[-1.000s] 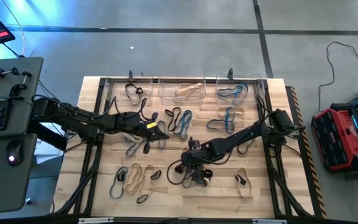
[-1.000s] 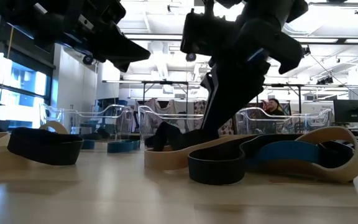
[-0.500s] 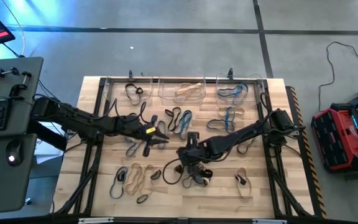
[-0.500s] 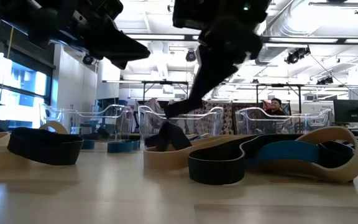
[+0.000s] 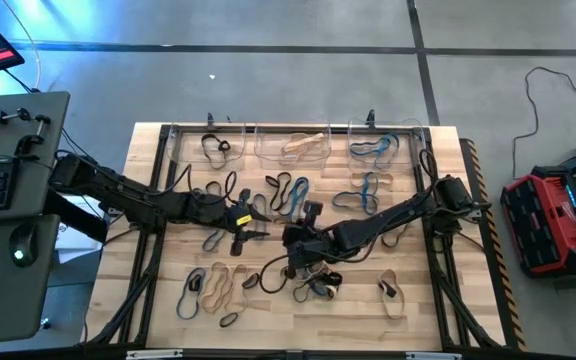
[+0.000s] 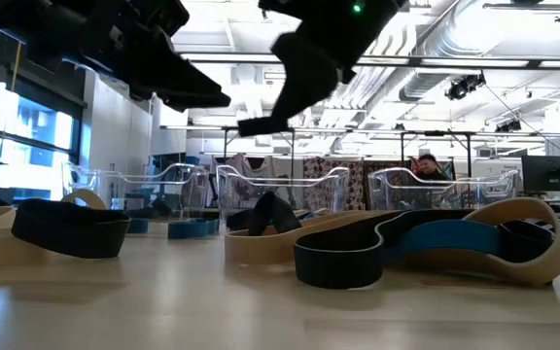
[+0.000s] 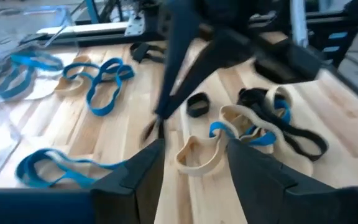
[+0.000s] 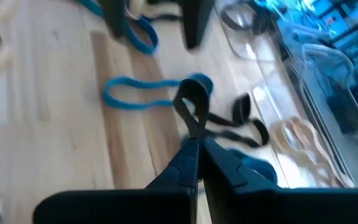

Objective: Sort rubber bands into baskets
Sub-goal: Put the black rubber band into the left transparent bin

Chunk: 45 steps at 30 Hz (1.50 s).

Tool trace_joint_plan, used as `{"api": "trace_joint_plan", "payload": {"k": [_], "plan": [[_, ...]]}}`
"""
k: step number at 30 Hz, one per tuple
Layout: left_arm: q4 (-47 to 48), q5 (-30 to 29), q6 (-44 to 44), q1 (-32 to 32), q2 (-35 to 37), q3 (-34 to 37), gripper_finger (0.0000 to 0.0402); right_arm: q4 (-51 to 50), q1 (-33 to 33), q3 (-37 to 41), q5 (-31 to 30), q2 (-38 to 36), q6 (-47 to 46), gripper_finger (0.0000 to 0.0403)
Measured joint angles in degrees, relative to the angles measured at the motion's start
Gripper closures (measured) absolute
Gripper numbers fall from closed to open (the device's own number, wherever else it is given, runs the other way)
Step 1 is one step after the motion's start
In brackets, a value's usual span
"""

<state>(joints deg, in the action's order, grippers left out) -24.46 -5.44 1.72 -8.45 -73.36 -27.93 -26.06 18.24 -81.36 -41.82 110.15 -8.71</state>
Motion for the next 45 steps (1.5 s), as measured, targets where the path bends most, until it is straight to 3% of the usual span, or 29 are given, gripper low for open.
{"api": "trace_joint_plan", "payload": {"k": [21, 25, 33, 41, 45], "plan": [[0.7, -2.6, -0.1, -1.9, 0.0, 0.0, 0.0232, 10.2, 0.1, 0.0, 0.1, 0.0, 4.5, 0.0403], [0.7, -2.6, 0.6, -1.9, 0.0, 0.0, 0.0266, 10.9, 0.1, 0.0, 0.2, 0.0, 4.7, 0.0403], [0.7, -2.7, 2.9, -1.9, 0.0, 0.0, 0.0389, 11.0, 0.1, 0.0, 0.3, 0.0, 4.7, 0.0400], [0.7, -4.3, 2.0, -1.7, 0.0, 0.0, 0.0398, 10.6, -0.2, 0.0, -0.6, 0.0, 4.3, 0.0347], [1.1, -5.9, 1.1, -0.5, 0.3, 0.0, 0.0399, 7.9, -0.3, 0.0, -7.0, 0.0, 4.3, 0.0308]]}}
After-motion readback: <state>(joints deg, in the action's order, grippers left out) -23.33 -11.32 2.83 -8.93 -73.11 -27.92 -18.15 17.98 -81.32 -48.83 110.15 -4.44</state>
